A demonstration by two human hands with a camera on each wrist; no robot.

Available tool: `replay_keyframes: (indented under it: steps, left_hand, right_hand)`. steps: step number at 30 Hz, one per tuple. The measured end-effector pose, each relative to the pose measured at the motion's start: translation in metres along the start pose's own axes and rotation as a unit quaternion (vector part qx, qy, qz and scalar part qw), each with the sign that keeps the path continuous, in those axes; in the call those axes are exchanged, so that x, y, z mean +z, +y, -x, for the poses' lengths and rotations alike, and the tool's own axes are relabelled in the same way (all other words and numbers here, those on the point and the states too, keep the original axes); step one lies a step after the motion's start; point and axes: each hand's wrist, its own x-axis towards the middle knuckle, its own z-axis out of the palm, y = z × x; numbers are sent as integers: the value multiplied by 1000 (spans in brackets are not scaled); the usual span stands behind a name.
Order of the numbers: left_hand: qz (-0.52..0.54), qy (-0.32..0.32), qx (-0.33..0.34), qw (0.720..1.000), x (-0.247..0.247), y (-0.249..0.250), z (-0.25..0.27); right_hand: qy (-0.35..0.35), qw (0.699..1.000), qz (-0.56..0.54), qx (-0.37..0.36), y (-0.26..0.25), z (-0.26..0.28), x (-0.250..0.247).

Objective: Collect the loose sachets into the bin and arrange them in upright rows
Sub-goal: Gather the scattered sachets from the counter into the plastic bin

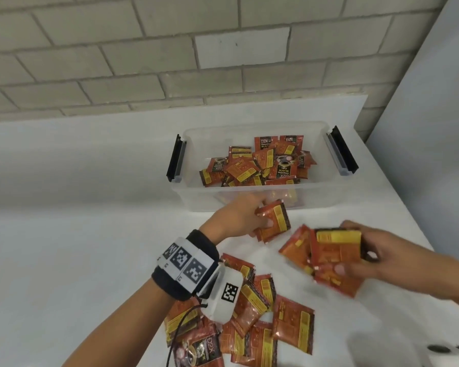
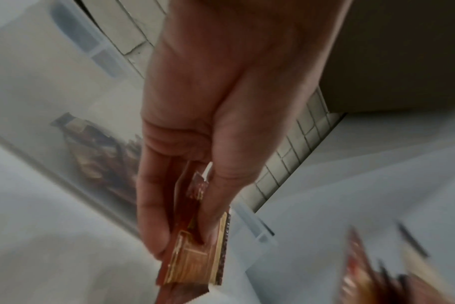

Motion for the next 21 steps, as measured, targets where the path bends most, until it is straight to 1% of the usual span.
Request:
replay_keyframes:
  steps: [3, 6, 8, 10, 13, 15, 17, 21]
  left_hand:
    - [34, 32, 27, 999, -19, 12, 0]
    - [56, 74, 42, 995, -38, 20, -3]
    - [66, 100, 42, 992, -49, 22, -8]
    - [77, 122, 24, 989, -60, 23, -15]
    - [143, 142, -7, 979, -71, 19, -28]
    - [172, 152, -22, 973, -76, 15, -36]
    - [184, 153, -35, 970, -78, 10, -45]
    - [203, 134, -68, 968, -76, -2, -61]
  right_hand:
    - [68, 996, -46, -24, -15, -21, -14]
    - [123, 986, -101, -47, -27, -45, -27]
    - [153, 978, -127, -60, -35, -63, -35]
    - [175, 972, -139, -68, -42, -81, -42]
    - [188, 971, -131, -72, -49, -109, -51]
    - [190, 971, -129, -62, -49, -127, -54]
    - [188, 973, -129, -43, -47, -144, -56]
    - [188, 976, -107, 11, -35, -171, -58]
